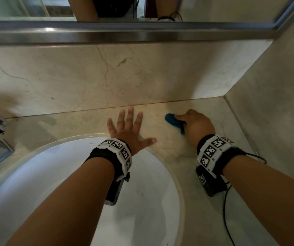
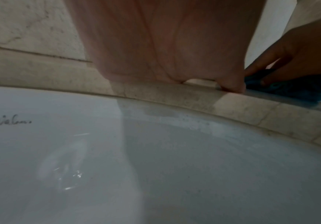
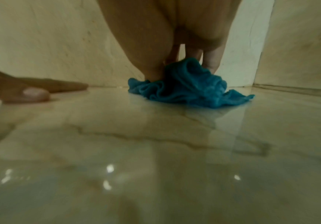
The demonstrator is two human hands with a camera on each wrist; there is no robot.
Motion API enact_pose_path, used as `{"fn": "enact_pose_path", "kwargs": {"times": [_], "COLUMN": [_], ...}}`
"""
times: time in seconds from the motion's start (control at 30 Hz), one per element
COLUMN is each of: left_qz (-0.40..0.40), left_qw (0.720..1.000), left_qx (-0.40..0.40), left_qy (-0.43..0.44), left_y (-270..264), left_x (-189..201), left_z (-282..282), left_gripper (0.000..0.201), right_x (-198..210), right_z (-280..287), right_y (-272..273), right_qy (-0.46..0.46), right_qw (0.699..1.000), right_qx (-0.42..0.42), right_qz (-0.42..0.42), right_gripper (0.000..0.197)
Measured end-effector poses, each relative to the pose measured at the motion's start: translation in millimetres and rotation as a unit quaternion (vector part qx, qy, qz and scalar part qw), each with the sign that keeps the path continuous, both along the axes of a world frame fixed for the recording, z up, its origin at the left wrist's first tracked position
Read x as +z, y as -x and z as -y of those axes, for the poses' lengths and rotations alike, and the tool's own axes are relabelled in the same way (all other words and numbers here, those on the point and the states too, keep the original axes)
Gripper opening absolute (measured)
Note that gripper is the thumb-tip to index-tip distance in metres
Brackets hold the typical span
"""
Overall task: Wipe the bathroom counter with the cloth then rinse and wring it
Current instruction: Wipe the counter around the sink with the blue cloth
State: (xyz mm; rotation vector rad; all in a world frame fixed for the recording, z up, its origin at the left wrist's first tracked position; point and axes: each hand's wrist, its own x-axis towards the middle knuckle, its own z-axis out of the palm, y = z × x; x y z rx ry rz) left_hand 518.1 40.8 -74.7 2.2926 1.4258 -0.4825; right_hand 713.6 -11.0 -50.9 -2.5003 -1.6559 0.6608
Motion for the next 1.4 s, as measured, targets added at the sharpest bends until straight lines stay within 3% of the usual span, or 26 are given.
{"fn": "enact_pose_path", "kwargs": {"times": [0.1, 0.2, 0.3, 0.4, 0.47, 0.63, 0.73, 0.83, 0.93, 1.07, 1.23, 1.4], "left_qz": [-0.005, 0.003, 0.026, 0.014, 0.002, -0.004, -0.001, 0.001, 0.002, 0.000, 0.000, -0.004], "left_qw": [1.000, 0.999, 0.999, 1.000, 1.000, 1.000, 1.000, 1.000, 1.000, 1.000, 1.000, 1.000], "left_qx": [-0.002, 0.002, -0.009, -0.002, -0.004, 0.000, 0.000, -0.003, -0.005, -0.006, -0.006, -0.007], "left_qy": [-0.014, -0.037, -0.025, -0.001, 0.010, 0.013, 0.006, 0.004, 0.009, 0.005, 0.005, 0.001], "left_y": [-1, -6, -14, -19, -20, -20, -19, -19, -19, -19, -19, -20], "left_x": [0, -1, -2, -3, -2, 1, 0, 0, 0, -3, -5, -5], "left_z": [4, 10, 15, 15, 14, 14, 15, 14, 14, 12, 11, 11], "left_gripper": [0.096, 0.093, 0.090, 0.107, 0.116, 0.122, 0.121, 0.121, 0.121, 0.121, 0.121, 0.120], "right_x": [0, 8, 9, 9, 9, 2, 8, 13, 18, 16, 16, 7], "right_z": [-1, -26, -36, -29, -23, 1, -10, -26, -31, -30, -31, -12], "right_y": [-3, 0, 6, 13, 12, 8, 8, 9, 12, 15, 12, 21], "right_qy": [-0.015, 0.046, 0.038, 0.042, 0.050, -0.025, 0.027, 0.086, 0.049, 0.072, 0.076, -0.012], "right_qw": [0.999, 0.997, 0.999, 0.997, 0.997, 0.995, 0.998, 0.992, 0.996, 0.990, 0.992, 0.989], "right_qx": [-0.006, -0.056, -0.006, 0.052, 0.041, 0.082, 0.048, 0.095, 0.072, 0.116, 0.097, 0.131], "right_qz": [0.051, -0.013, -0.023, -0.024, -0.048, 0.041, 0.020, 0.011, -0.003, 0.015, 0.010, 0.066], "right_gripper": [0.041, 0.042, 0.044, 0.050, 0.044, 0.045, 0.039, 0.052, 0.062, 0.066, 0.060, 0.049]}}
